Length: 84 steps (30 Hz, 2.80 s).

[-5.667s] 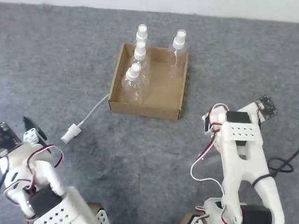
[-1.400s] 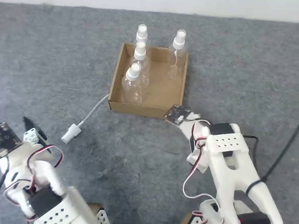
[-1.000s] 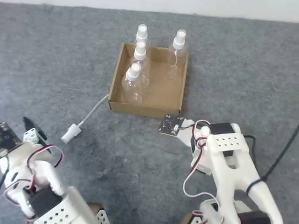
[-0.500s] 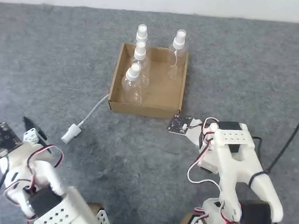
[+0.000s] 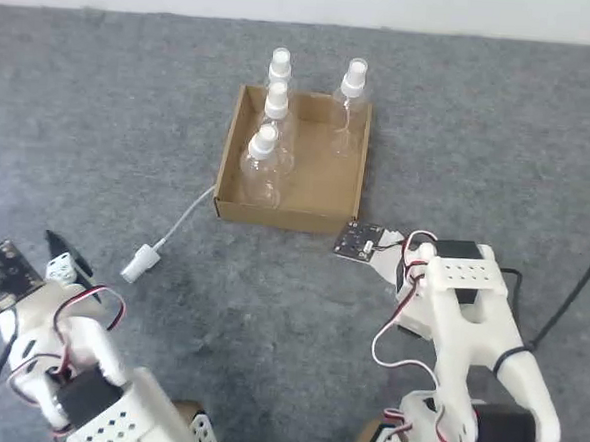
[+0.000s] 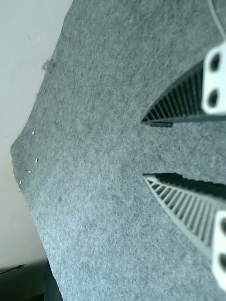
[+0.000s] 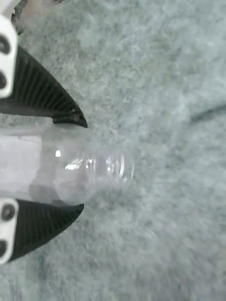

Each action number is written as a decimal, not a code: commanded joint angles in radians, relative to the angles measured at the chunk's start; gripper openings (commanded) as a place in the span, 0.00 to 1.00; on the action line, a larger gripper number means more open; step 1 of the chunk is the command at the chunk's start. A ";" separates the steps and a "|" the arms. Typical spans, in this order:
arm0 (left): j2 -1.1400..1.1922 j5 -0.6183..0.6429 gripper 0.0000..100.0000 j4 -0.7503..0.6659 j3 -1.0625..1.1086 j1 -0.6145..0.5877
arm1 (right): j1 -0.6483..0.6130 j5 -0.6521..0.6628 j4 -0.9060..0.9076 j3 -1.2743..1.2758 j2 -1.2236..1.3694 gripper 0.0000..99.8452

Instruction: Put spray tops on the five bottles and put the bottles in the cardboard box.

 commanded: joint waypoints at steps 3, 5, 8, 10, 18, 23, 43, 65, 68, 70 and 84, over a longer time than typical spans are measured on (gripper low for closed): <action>-0.020 0.005 0.16 -0.034 -0.010 0.006 | -0.021 -0.160 0.061 -0.077 -0.150 0.11; -0.020 0.005 0.16 -0.034 -0.010 0.006 | -0.051 -0.204 0.116 -0.081 -0.213 0.11; -0.020 0.005 0.16 -0.034 -0.010 0.006 | -0.125 -0.281 0.183 -0.081 -0.314 0.11; -0.020 0.005 0.16 -0.034 -0.010 0.006 | -0.180 -0.354 0.216 -0.081 -0.377 0.11; -0.020 0.005 0.16 -0.034 -0.010 0.006 | -0.364 -0.557 0.231 -0.081 -0.556 0.11; -0.020 0.005 0.16 -0.034 -0.010 0.006 | -0.446 -0.634 0.151 -0.081 -0.627 0.11; -0.020 -0.068 0.16 -0.031 0.005 0.098 | -0.552 -0.779 -0.008 -0.055 -0.667 0.11; -0.017 -0.336 0.16 0.080 -0.110 0.310 | -0.498 -0.848 -0.125 0.264 -0.978 0.11; -0.017 -0.376 0.16 0.176 -0.189 0.328 | -0.498 -0.848 -0.131 0.270 -0.978 0.11; -0.017 -0.404 0.16 0.224 -0.217 0.348 | -0.498 -0.848 -0.131 0.270 -0.978 0.11; 0.201 -0.539 0.16 0.299 -0.278 0.381 | -0.498 -0.845 -0.134 0.292 -0.978 0.11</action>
